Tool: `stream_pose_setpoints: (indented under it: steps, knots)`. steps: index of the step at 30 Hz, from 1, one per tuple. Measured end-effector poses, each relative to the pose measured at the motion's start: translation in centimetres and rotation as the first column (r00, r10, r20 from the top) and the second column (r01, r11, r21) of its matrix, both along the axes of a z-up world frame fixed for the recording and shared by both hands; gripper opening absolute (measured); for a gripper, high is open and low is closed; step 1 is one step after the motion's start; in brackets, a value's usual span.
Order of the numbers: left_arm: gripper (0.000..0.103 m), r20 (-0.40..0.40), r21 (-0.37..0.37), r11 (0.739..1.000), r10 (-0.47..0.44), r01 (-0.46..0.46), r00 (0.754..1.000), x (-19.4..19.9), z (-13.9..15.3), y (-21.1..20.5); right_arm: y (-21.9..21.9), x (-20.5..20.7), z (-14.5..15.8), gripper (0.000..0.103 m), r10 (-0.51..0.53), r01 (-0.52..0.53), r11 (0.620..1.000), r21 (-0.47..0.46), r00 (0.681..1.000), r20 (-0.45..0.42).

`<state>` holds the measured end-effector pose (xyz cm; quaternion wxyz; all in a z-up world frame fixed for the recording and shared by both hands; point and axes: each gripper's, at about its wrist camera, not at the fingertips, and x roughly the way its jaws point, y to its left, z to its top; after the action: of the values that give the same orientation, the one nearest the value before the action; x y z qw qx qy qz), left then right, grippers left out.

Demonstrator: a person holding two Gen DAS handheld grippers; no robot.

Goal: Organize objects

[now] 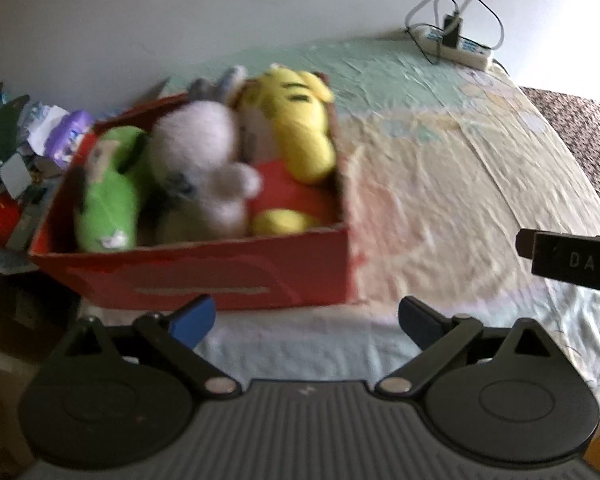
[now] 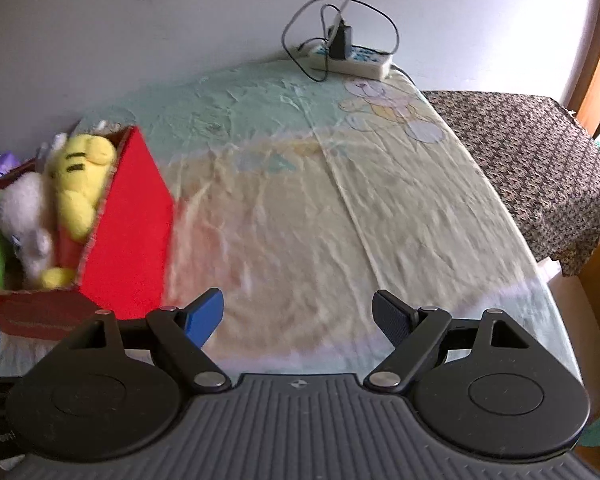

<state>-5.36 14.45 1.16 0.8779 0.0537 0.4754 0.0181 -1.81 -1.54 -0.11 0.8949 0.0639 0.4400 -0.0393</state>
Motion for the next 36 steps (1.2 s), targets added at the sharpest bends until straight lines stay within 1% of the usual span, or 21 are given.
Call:
stream_pose_setpoints:
  steps: [3, 7, 11, 20, 28, 36]
  knots:
    - [0.099, 0.004, 0.003, 1.000, 0.013, -0.013, 1.000, 0.2, 0.4, 2.0, 1.9, 0.2, 0.5, 0.084, 0.011, -0.011, 1.000, -0.014, 1.000, 0.008]
    - [0.099, 0.008, -0.020, 0.999, 0.033, -0.032, 0.999, 0.4, 0.9, 5.0, 4.2, 0.5, 0.9, 0.084, 0.013, -0.013, 0.999, -0.032, 1.000, 0.018]
    - [0.099, 0.009, -0.022, 0.999, 0.040, -0.040, 0.999, 0.6, 1.1, 7.1, 6.3, 0.6, 1.2, 0.084, 0.010, -0.009, 0.999, -0.044, 1.000, 0.024]
    - [0.099, 0.027, -0.045, 0.999, 0.030, -0.029, 0.999, 1.1, 1.7, 12.4, 10.6, 0.6, 1.9, 0.084, 0.013, -0.011, 0.999, -0.050, 0.999, 0.045]
    - [0.099, 0.044, -0.040, 0.999, 0.035, -0.033, 0.998, 1.3, 2.1, 15.4, 13.3, 0.6, 2.4, 0.085, 0.030, -0.027, 0.998, -0.059, 0.998, 0.055]
    - [0.099, 0.033, -0.005, 0.999, 0.039, -0.039, 0.999, 1.5, 1.8, 16.7, 14.8, 0.5, 2.5, 0.085, 0.035, -0.033, 0.999, -0.041, 0.998, 0.047]
